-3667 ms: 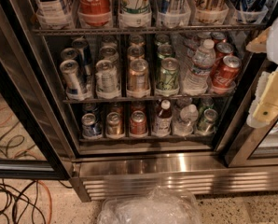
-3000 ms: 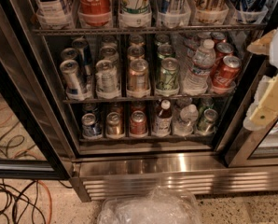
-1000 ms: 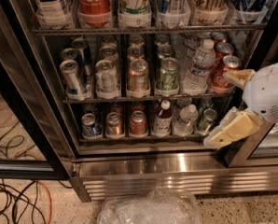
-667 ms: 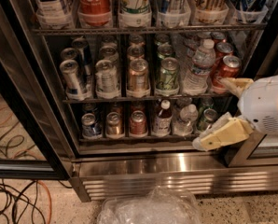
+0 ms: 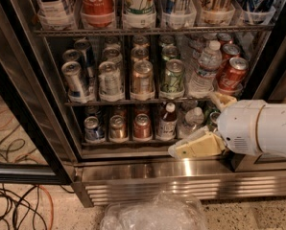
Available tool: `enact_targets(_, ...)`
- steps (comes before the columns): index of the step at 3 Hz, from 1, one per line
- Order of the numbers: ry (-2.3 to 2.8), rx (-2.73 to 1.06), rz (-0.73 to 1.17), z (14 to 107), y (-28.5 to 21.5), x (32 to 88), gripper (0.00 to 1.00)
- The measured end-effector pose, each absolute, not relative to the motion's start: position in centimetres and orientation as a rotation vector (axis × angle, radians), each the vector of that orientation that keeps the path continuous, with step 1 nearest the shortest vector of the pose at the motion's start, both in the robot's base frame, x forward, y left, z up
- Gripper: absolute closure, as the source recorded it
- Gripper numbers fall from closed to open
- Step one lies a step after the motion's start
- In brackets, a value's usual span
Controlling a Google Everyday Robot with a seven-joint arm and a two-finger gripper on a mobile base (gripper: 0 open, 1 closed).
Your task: Pick orange can from middle shelf of fridge
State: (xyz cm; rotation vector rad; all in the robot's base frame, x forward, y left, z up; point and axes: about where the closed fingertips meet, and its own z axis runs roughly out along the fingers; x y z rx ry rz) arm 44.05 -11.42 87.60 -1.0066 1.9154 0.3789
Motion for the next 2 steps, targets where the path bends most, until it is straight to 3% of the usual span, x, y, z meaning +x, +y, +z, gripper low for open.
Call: enact_targets(2,1.906,-1.047,0.38,87.03,-10.44,44.06,0.0)
